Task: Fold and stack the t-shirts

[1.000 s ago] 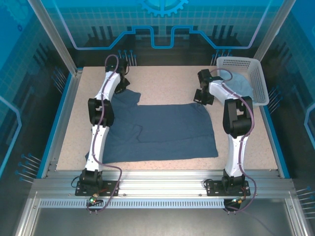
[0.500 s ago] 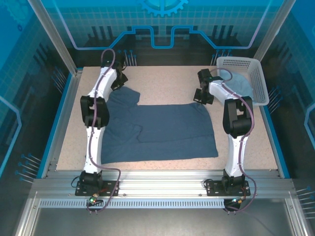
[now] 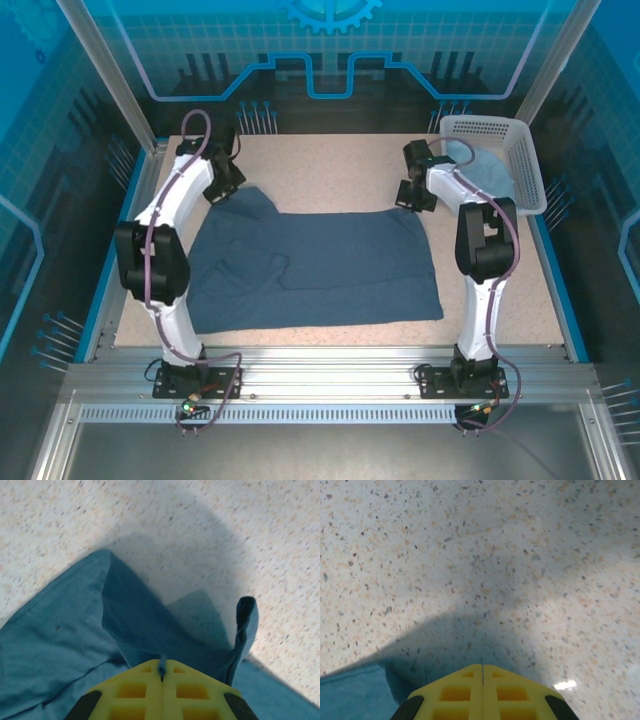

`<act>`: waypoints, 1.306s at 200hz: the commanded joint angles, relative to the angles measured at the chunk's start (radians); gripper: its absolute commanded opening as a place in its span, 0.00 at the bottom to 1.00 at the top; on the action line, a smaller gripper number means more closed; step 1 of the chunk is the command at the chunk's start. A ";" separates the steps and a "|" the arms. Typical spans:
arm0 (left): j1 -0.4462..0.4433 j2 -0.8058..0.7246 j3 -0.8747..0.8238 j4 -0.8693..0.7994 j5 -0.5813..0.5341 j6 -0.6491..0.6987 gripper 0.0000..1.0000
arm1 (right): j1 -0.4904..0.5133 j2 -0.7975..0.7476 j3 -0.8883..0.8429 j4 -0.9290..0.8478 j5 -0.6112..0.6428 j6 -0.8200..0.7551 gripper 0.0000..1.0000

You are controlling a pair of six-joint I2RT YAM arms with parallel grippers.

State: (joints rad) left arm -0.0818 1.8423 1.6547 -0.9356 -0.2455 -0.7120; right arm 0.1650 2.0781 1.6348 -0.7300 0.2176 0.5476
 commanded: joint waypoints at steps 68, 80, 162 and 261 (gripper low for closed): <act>0.017 -0.452 -0.367 -0.089 -0.040 -0.025 0.00 | 0.037 -0.187 -0.185 0.053 0.082 -0.050 0.00; 0.019 -0.506 -0.418 -0.101 -0.046 -0.037 0.00 | 0.043 -0.202 -0.205 0.049 0.092 -0.050 0.00; 0.020 -0.714 -0.625 -0.162 -0.081 -0.111 0.00 | 0.076 -0.287 -0.351 0.001 0.211 0.009 0.00; 0.011 -0.761 -0.703 -0.233 -0.077 -0.128 0.00 | 0.080 -0.358 -0.437 -0.039 0.273 0.031 0.00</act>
State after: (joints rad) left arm -0.0685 1.1107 0.9852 -1.1019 -0.3099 -0.8143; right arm 0.2333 1.7775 1.2186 -0.7269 0.4492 0.5514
